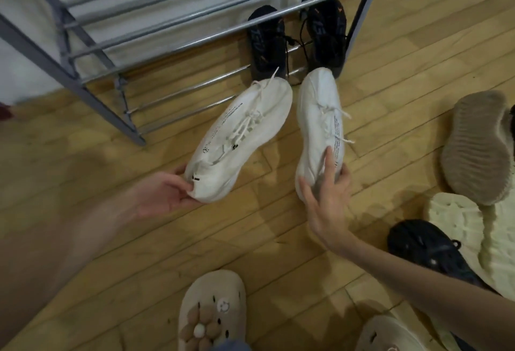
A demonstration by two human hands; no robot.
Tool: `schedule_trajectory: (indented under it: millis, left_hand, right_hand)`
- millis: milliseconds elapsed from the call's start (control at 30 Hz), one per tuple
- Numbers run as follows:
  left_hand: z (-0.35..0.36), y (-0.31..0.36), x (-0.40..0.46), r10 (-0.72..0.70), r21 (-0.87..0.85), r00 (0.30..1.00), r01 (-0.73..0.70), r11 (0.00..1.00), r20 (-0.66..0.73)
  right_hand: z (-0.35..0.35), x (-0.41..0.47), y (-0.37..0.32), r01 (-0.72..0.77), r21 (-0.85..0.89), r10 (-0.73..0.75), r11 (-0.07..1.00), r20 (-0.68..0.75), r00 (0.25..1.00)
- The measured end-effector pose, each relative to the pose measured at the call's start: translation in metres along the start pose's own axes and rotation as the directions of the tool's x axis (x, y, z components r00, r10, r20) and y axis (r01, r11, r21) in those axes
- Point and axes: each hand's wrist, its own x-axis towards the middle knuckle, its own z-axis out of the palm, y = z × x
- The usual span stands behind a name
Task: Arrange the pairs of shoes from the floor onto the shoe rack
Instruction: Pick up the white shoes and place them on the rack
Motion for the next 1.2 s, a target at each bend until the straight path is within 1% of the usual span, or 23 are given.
schedule_trajectory:
  millis: [100, 167, 267, 400, 467, 533, 567, 667, 767, 867, 967, 1067, 1200]
  left_hand:
    - [-0.021, -0.011, -0.022, 0.027, -0.045, 0.996, -0.031, 0.998, -0.081]
    - [-0.030, -0.015, -0.033, 0.061, -0.075, 0.993, -0.068, 0.995, -0.098]
    - [-0.036, -0.016, -0.040, 0.116, -0.177, 0.982, -0.142, 0.974, -0.148]
    - [-0.032, -0.003, -0.034, 0.170, -0.274, 0.960, -0.230, 0.934, -0.224]
    - [-0.031, 0.007, -0.024, 0.168, -0.362, 0.949, -0.260, 0.895, -0.266]
    - [-0.028, 0.019, -0.014, 0.149, -0.482, 0.934, -0.299, 0.824, -0.325]
    - [-0.025, 0.025, -0.009, 0.151, -0.508, 0.925, -0.322, 0.799, -0.349]
    - [-0.020, 0.047, 0.003, 0.163, -0.525, 0.884, -0.399, 0.752, -0.438]
    - [-0.018, 0.068, 0.014, 0.175, -0.555, 0.863, -0.448, 0.701, -0.474]
    - [-0.014, 0.081, 0.018, 0.177, -0.568, 0.847, -0.477, 0.671, -0.501]
    - [-0.011, 0.081, 0.022, 0.132, -0.555, 0.833, -0.467, 0.688, -0.537]
    - [-0.012, 0.077, 0.026, 0.076, -0.506, 0.799, -0.447, 0.737, -0.596]
    - [-0.009, 0.067, 0.023, 0.006, -0.431, 0.773, -0.360, 0.827, -0.634]
  right_hand:
    - [0.021, -0.005, -0.020, 0.136, -0.073, -0.132, 0.988, 0.052, 0.990]
    - [0.035, 0.000, -0.035, 0.158, -0.094, -0.150, 0.983, 0.082, 0.985]
    - [0.056, 0.011, -0.052, 0.157, -0.062, -0.148, 0.986, 0.137, 0.980]
    - [0.073, 0.041, -0.083, 0.270, -0.091, -0.255, 0.958, 0.149, 0.955]
    - [0.077, 0.068, -0.104, 0.269, -0.092, -0.252, 0.959, 0.166, 0.953]
    - [0.078, 0.100, -0.125, 0.282, -0.111, -0.266, 0.953, 0.143, 0.953]
    - [0.078, 0.115, -0.135, 0.299, -0.137, -0.282, 0.944, 0.129, 0.951]
    - [0.081, 0.153, -0.160, 0.335, -0.222, -0.311, 0.916, 0.137, 0.940]
    - [0.092, 0.174, -0.178, 0.352, -0.256, -0.327, 0.900, 0.138, 0.935]
    - [0.106, 0.179, -0.182, 0.324, -0.284, -0.297, 0.903, 0.133, 0.945]
    - [0.107, 0.179, -0.172, 0.284, -0.232, -0.246, 0.931, 0.177, 0.953]
    - [0.095, 0.174, -0.155, 0.357, -0.191, -0.313, 0.914, 0.226, 0.923]
    - [0.067, 0.153, -0.127, 0.425, -0.088, -0.393, 0.901, 0.247, 0.886]
